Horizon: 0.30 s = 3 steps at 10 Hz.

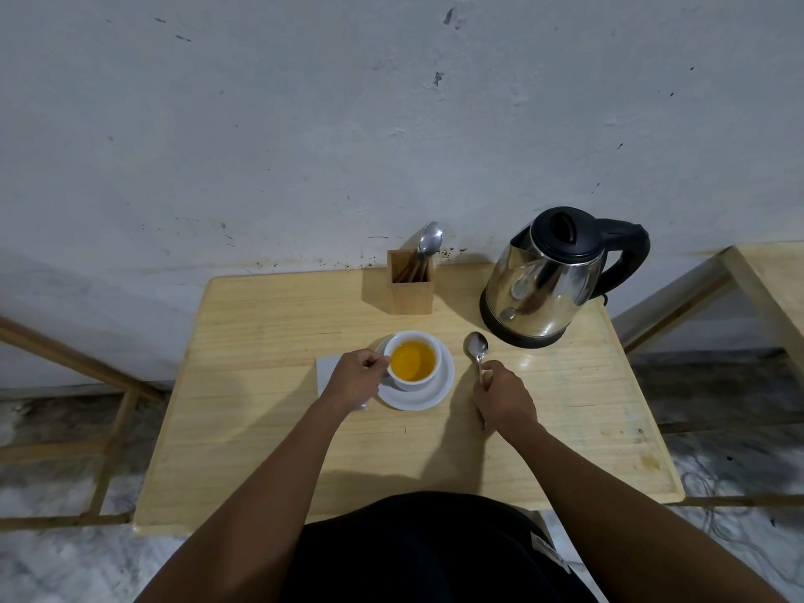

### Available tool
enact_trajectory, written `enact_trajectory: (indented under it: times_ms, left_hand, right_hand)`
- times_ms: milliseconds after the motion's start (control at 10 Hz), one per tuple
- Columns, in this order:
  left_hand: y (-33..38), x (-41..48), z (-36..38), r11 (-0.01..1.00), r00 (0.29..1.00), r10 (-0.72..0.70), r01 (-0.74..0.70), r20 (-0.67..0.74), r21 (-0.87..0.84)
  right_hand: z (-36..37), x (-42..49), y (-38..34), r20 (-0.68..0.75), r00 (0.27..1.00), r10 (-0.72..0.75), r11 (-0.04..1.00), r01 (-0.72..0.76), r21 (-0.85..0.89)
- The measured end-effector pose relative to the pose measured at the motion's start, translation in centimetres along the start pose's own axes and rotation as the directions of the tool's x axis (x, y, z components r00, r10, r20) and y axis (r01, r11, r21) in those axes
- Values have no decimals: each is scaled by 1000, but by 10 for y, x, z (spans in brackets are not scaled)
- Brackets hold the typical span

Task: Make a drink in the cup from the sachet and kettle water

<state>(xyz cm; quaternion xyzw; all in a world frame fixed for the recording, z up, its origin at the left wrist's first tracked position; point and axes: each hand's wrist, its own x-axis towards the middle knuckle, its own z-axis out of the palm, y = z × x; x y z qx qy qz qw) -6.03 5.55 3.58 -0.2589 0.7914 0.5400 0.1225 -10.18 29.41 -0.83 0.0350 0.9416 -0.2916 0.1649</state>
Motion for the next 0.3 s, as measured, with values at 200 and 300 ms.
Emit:
enact_trajectory:
  times_ms: [200,300]
  left_hand:
    - [8,2,-3,994,998,55,-51,-41,97]
    - [30,0,-10,984,992,94,-79,-82,162]
  right_hand:
    - [-16,-4,-13,-38,999,-26,999,24,-45]
    - [-32,2,-31,-82,985,-153,986,158,52]
